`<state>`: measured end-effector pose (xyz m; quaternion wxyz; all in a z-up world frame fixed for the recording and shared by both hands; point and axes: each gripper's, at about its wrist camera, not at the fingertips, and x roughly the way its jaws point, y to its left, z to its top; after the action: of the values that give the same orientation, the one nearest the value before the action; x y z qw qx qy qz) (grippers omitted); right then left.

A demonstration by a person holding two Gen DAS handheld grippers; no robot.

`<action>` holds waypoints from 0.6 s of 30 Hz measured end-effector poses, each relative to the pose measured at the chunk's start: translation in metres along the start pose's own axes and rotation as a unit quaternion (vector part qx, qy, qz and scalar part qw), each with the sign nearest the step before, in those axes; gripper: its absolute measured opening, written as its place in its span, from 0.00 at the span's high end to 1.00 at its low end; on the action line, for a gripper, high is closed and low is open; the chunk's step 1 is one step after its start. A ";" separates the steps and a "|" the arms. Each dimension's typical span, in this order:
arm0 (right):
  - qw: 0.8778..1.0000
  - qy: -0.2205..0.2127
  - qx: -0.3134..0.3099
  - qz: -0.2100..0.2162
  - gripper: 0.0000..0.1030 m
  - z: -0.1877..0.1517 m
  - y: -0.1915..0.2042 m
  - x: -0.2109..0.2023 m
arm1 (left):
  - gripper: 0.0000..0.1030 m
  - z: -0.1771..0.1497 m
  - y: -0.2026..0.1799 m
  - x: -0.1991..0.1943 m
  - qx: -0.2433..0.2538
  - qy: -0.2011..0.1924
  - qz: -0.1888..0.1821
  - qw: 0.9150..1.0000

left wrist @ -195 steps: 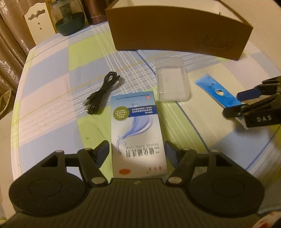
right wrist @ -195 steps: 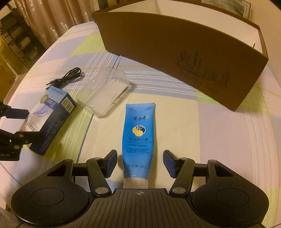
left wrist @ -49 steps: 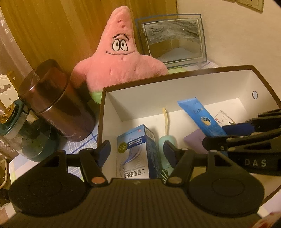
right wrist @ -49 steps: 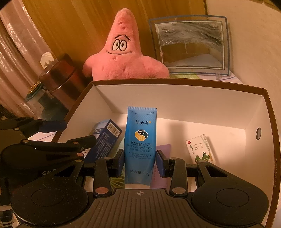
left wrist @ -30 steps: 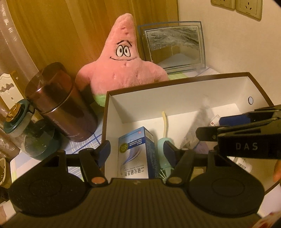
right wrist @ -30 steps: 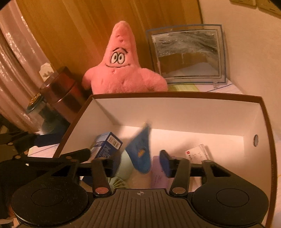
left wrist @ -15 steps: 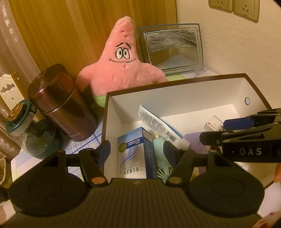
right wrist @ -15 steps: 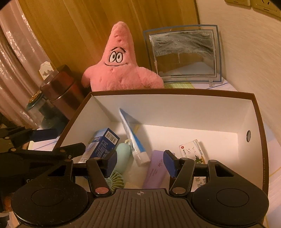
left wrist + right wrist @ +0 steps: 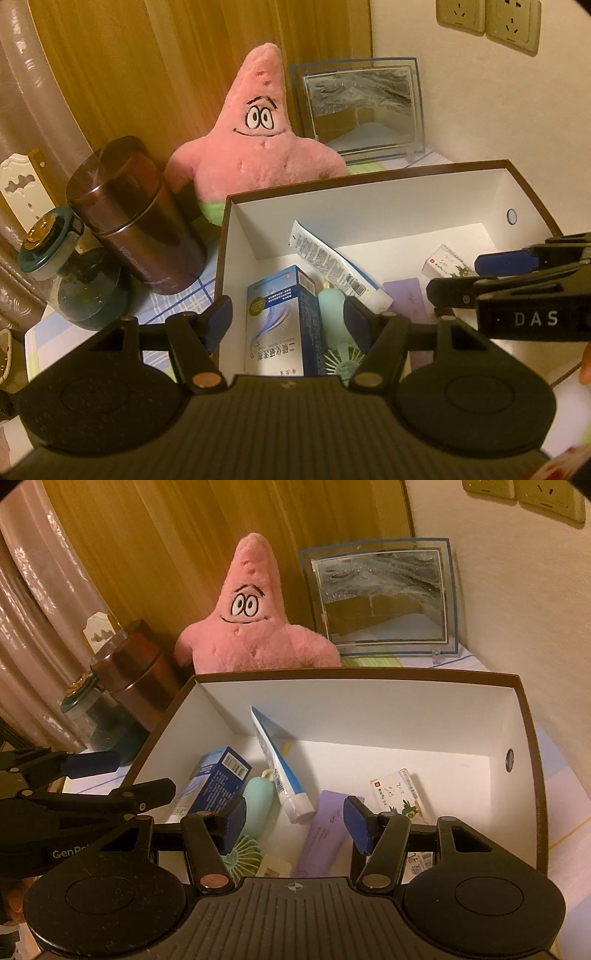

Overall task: Organize rigid objects
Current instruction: 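Withdraw both open tools from the box back toward the table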

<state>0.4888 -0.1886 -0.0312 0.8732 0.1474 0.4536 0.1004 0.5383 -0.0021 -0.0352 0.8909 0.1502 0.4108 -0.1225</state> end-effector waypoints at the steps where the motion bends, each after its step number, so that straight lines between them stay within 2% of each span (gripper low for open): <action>1: 1.000 -0.001 0.000 0.000 0.43 -0.001 0.000 -0.002 | 0.37 0.000 0.000 -0.002 0.000 -0.001 0.000 1.000; 11: 1.000 -0.010 0.003 0.007 0.43 -0.013 -0.001 -0.032 | 0.37 -0.007 -0.006 -0.033 -0.012 -0.022 -0.008 1.000; 18: 1.000 -0.022 0.003 0.016 0.42 -0.028 0.003 -0.061 | 0.37 -0.025 -0.009 -0.063 -0.030 -0.032 -0.021 0.999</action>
<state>0.4310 -0.2000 0.0017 0.8808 0.1596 0.4322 0.1096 0.4783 0.0049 -0.0033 0.9050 0.1103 0.3885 -0.1338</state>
